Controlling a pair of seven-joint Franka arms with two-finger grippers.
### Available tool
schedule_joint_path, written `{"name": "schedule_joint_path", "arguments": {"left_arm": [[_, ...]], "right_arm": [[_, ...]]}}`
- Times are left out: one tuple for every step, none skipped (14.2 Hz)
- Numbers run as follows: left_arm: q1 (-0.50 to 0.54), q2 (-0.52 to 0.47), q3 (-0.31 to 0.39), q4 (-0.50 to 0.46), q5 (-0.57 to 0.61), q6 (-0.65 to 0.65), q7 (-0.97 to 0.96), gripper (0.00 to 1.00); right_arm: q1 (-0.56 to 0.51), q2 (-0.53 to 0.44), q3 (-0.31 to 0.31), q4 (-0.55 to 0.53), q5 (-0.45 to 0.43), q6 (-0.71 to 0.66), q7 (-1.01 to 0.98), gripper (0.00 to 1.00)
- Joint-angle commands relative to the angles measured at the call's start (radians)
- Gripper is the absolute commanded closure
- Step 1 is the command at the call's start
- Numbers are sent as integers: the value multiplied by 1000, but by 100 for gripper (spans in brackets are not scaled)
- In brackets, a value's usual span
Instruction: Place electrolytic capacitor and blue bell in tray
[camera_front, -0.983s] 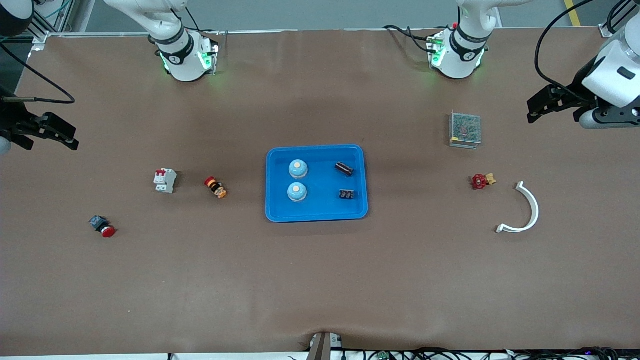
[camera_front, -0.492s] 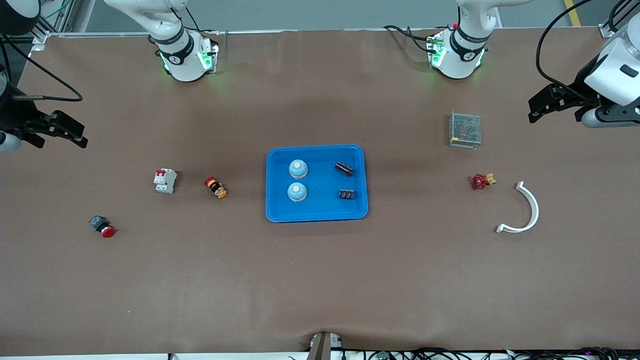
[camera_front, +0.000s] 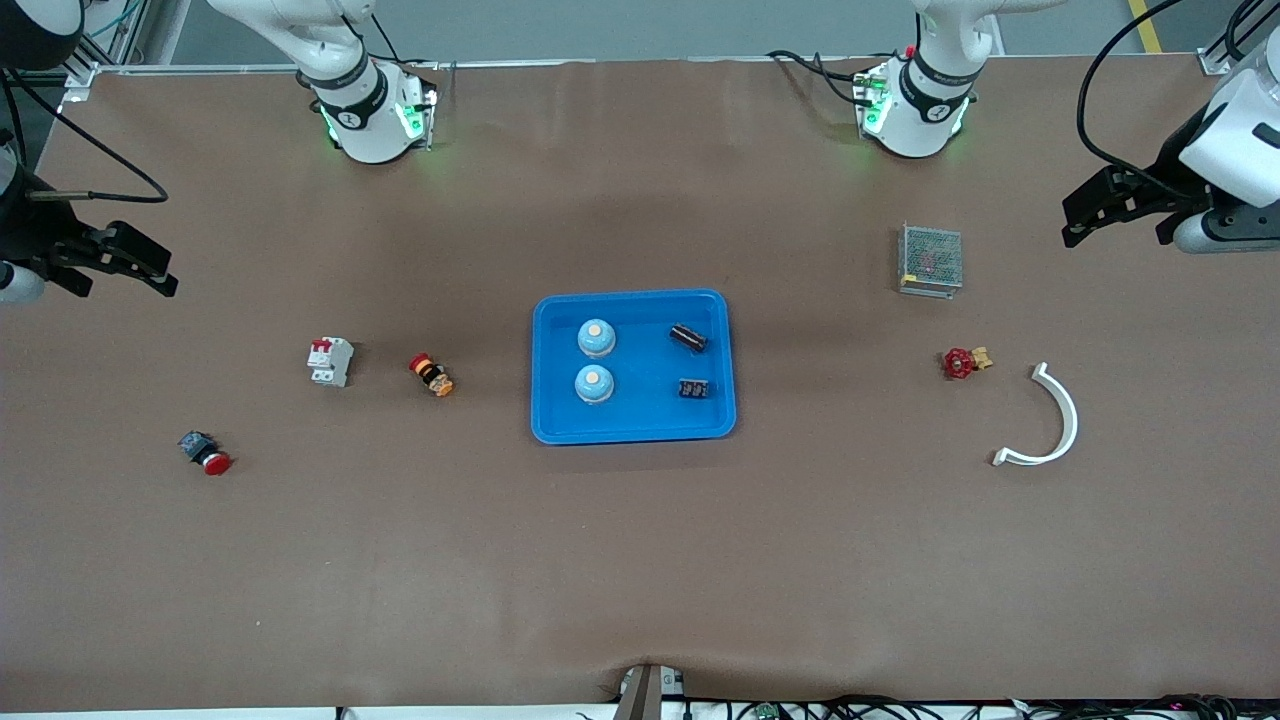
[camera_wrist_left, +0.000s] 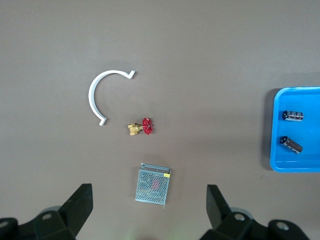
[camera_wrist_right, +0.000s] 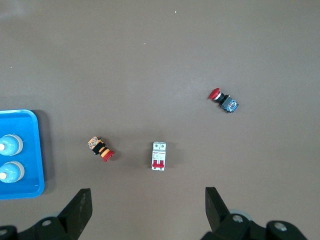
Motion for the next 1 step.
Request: {"name": "schedule_joint_path", "arguments": {"left_arm": [[2,14,-1,28,-15,-15,24,0]], "right_arm": [[6,-26,-2,-23,5,8,12,0]]}}
